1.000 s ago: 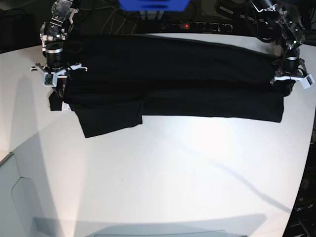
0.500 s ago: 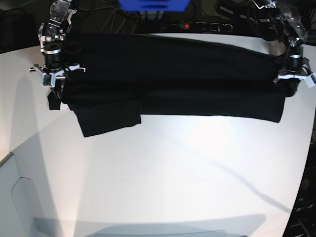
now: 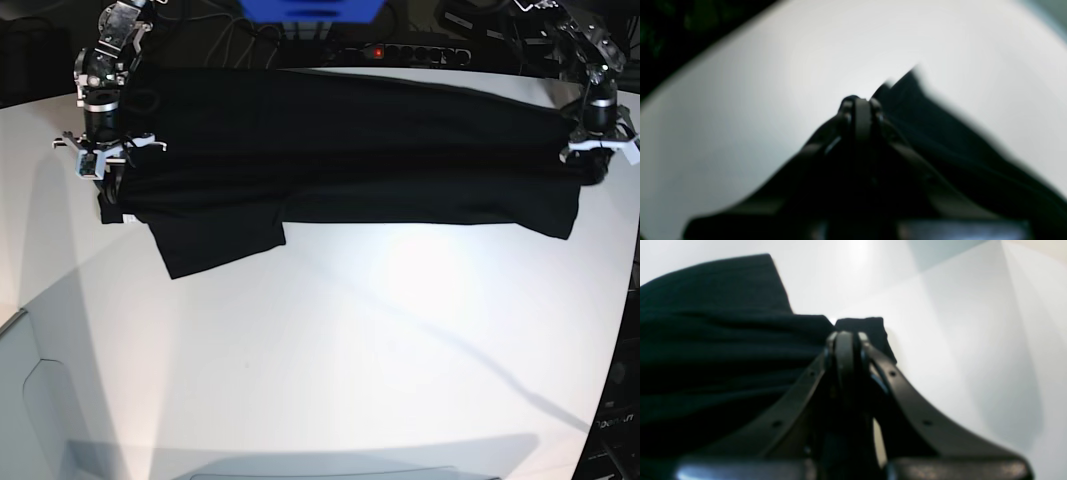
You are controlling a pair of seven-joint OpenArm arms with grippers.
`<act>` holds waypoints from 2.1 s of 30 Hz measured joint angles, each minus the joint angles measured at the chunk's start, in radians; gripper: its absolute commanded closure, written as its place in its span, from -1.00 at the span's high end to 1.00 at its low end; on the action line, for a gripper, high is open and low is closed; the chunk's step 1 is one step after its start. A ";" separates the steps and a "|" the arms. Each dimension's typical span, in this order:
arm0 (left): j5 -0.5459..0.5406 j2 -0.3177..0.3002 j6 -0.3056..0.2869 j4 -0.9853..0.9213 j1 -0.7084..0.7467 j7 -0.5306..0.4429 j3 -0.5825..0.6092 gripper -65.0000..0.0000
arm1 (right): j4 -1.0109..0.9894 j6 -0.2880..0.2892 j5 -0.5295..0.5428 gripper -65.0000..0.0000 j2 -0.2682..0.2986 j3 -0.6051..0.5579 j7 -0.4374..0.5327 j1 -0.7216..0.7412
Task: Fold the T-shirt properly
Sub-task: 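Hold the folded edge with both grippers and adjust the right gripper's corner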
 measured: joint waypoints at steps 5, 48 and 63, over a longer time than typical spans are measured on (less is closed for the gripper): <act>0.000 -0.001 0.001 -0.075 -0.006 -0.010 0.011 -1.00 | -0.002 0.000 0.000 -1.00 0.000 0.000 -0.001 -0.008; 0.008 -0.006 0.005 -0.108 -0.005 -0.013 0.060 -1.00 | -0.233 -0.004 0.187 0.04 0.150 -0.262 -0.669 0.455; 0.008 -0.005 0.005 -0.108 -0.016 -0.011 0.060 -1.00 | -0.188 -0.006 0.186 -0.21 0.146 -0.382 -0.652 0.402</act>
